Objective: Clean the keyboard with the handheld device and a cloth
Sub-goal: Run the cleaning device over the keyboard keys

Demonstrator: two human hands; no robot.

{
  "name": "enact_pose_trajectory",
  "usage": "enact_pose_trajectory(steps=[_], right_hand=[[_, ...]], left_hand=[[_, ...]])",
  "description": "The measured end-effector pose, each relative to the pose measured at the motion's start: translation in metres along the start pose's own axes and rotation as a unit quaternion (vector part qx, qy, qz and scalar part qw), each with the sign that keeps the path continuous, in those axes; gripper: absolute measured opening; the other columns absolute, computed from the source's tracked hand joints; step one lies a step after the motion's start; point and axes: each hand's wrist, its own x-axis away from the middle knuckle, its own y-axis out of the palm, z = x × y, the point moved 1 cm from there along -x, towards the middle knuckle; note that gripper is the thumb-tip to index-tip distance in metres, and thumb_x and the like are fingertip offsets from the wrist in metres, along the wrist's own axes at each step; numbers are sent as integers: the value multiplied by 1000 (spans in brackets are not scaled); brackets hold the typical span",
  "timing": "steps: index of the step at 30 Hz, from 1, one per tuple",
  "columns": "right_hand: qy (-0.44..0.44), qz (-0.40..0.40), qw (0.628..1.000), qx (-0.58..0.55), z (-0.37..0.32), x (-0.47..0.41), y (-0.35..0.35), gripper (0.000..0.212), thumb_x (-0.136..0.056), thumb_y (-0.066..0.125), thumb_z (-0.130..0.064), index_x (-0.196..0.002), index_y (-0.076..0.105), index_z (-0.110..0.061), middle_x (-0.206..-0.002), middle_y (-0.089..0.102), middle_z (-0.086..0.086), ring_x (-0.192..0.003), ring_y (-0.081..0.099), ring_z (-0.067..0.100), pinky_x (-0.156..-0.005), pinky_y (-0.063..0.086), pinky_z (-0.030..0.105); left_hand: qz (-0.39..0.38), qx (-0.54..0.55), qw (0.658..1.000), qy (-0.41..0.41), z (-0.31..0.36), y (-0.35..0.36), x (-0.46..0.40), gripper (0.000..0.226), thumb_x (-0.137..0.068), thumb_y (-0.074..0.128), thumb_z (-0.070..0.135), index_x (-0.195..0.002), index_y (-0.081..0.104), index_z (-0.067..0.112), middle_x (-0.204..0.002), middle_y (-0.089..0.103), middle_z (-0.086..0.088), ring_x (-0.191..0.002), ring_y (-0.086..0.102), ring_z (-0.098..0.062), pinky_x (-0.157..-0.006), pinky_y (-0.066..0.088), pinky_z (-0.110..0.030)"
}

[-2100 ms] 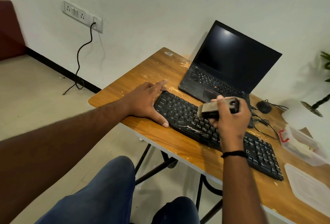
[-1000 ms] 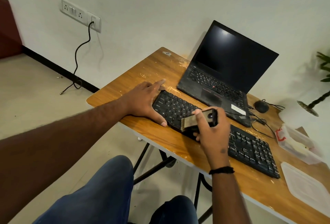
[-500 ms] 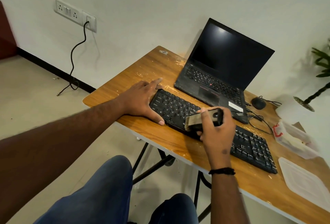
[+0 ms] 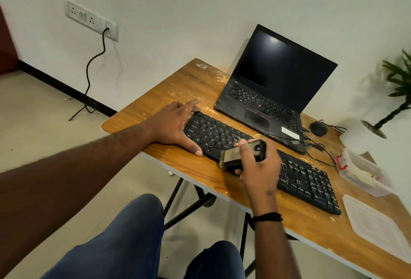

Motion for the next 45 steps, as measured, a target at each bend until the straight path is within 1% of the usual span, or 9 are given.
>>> enact_pose_trajectory(steps=[3, 7, 10, 18, 22, 27, 31, 39, 45], right_hand=[[-38, -7, 999, 16, -6, 6, 8, 14, -93, 65, -30, -90, 53, -24, -86, 62, -3, -81, 68, 18, -51, 58, 33], [-1, 109, 994, -15, -2, -6, -29, 17, -94, 64, -26, -100, 55, -14, -93, 63, -3, -85, 68, 15, -48, 51, 15], [42, 153, 987, -15, 9, -11, -52, 16, -94, 65, -29, -98, 55, -16, -98, 66, 6, -83, 71, 23, -43, 50, 17], [29, 18, 999, -13, -5, 0, -4, 12, -95, 64, -24, -92, 54, -18, -89, 62, -2, -82, 68, 14, -47, 52, 19], [56, 60, 996, 24, 3, -15, -26, 12, -94, 64, -25, -88, 53, -25, -95, 61, -3, -90, 66, 18, -56, 59, 27], [81, 110, 990, 38, 23, -17, -54, 17, -93, 65, -26, -101, 58, -13, -100, 65, 7, -87, 70, 29, -47, 54, 24], [64, 84, 993, 44, 10, -18, -29, 14, -92, 65, -26, -86, 53, -22, -90, 61, -2, -87, 66, 20, -72, 62, 46], [-23, -4, 998, 52, -18, -9, 14, 19, -92, 65, -30, -83, 49, -29, -84, 56, -9, -80, 60, 12, -68, 60, 48], [-8, 38, 996, 74, -2, -7, -21, 17, -94, 64, -29, -89, 48, -28, -88, 57, -9, -82, 62, 10, -70, 61, 46]], left_hand=[[-3, -7, 1000, 7, 4, -2, 3, 148, -48, 78, 83, -161, -1, 29, -163, 28, -3, -147, 27, -25, -119, 25, -42], [37, -9, 998, 41, 18, 9, 13, 145, -51, 73, 88, -161, 0, 28, -164, 23, -2, -149, 20, -23, -120, 24, -43], [46, -33, 996, 70, 27, 18, 13, 143, -54, 69, 91, -161, -1, 27, -165, 20, -1, -150, 16, -23, -122, 21, -45], [11, -26, 997, 66, 28, 19, 13, 139, -59, 69, 88, -161, -3, 26, -168, 10, 1, -152, 11, -20, -122, 23, -45], [11, -22, 998, 66, 27, 18, 13, 137, -62, 69, 87, -161, -2, 24, -167, 13, -1, -152, 13, -20, -122, 25, -45], [13, -26, 998, 64, 28, 19, 12, 138, -61, 67, 87, -161, -3, 23, -166, 16, -2, -152, 14, -20, -121, 28, -44], [15, -24, 998, 64, 28, 19, 11, 137, -62, 68, 86, -161, -2, 24, -166, 17, -2, -151, 15, -20, -120, 29, -45], [18, -24, 997, 73, 28, 19, 12, 131, -68, 69, 81, -162, -1, 22, -166, 15, -2, -151, 15, -21, -120, 27, -44], [9, -6, 997, 79, 26, 18, 13, 129, -69, 71, 78, -162, -1, 23, -167, 14, 0, -152, 12, -20, -122, 26, -45]])
